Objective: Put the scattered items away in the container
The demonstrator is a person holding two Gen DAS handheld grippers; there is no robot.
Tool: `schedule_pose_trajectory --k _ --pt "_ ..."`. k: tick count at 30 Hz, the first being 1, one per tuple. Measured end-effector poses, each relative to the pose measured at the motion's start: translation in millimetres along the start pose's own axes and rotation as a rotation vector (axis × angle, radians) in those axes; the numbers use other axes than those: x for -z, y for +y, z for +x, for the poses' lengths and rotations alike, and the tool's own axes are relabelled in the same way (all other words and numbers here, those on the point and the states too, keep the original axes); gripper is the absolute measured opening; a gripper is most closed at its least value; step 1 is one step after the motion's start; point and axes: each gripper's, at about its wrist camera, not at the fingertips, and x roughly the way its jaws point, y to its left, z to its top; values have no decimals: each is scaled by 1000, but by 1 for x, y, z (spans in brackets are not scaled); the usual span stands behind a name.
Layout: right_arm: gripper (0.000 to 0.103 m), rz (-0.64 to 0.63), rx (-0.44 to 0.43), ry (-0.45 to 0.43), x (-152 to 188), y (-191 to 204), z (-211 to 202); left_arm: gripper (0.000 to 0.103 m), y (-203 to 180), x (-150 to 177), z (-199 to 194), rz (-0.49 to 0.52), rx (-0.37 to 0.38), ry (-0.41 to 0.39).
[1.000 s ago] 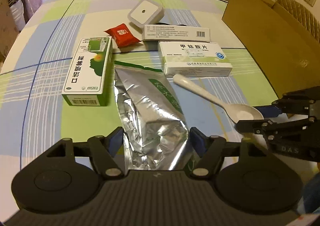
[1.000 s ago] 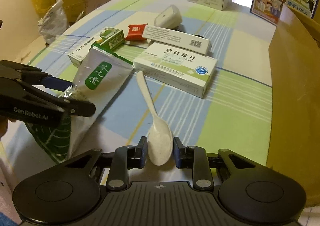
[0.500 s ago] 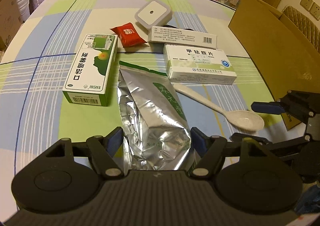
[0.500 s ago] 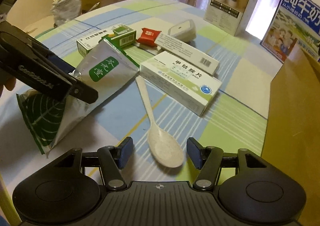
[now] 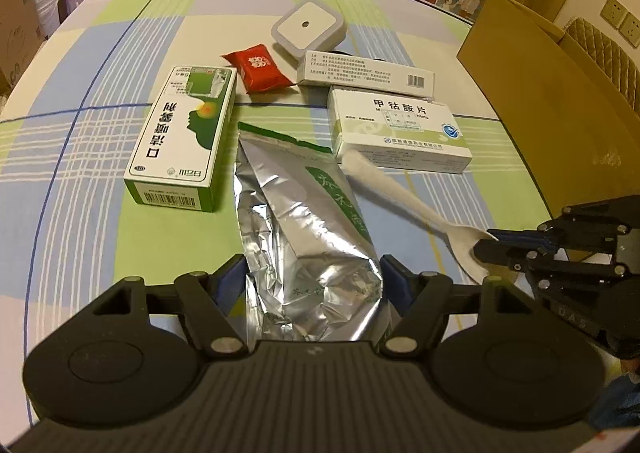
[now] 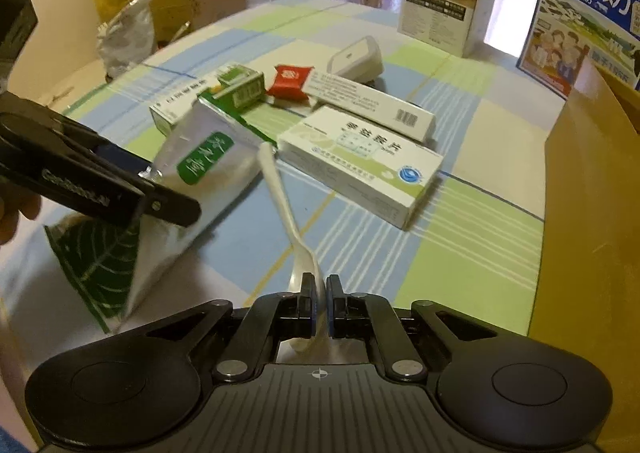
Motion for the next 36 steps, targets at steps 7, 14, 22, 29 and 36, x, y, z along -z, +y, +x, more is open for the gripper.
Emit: schedule_pose_trajectory --k 7,14,22,29,36 --pt "2 20 -9 -5 2 -6 1 69 -1 0 4 5 0 11" --pt "12 -11 -11 0 3 -2 4 68 0 -1 4 -8 6 8" --pt "25 15 -42 0 3 -4 4 57 -3 -1 2 18 7 0" --pt "48 24 -86 9 2 2 3 48 -6 0 -2 35 6 -19" --pt "47 -68 -47 20 4 16 6 46 -9 2 -8 56 -13 -40"
